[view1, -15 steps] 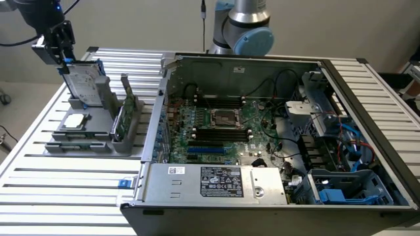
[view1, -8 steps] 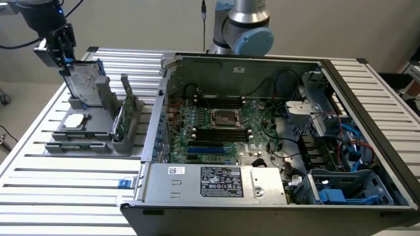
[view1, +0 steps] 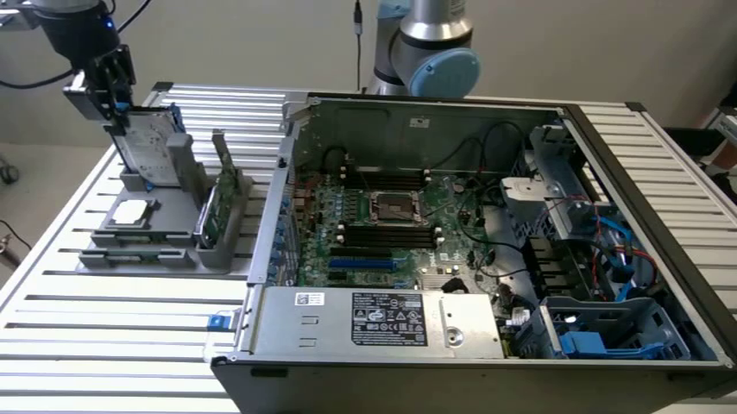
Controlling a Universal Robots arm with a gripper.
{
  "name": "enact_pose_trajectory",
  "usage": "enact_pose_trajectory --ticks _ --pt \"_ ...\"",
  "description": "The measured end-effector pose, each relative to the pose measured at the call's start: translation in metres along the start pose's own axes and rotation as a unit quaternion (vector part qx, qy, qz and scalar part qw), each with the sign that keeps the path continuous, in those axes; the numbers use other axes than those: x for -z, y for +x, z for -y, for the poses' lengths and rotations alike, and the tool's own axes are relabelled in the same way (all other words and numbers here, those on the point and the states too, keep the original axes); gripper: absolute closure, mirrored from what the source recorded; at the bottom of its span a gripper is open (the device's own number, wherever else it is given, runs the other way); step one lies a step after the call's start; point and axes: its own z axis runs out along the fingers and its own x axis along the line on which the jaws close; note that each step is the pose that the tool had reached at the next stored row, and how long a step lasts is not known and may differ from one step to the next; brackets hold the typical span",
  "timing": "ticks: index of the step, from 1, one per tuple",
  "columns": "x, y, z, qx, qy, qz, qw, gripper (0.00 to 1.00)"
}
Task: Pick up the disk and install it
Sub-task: 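Pick up the disk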
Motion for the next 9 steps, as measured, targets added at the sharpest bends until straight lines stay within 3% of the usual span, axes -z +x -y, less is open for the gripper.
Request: enact_pose_trajectory --ticks 9 --pt "-0.0028 -0.0001 0.0001 0.000 -0.0004 -0.0025 1.0000 0.46"
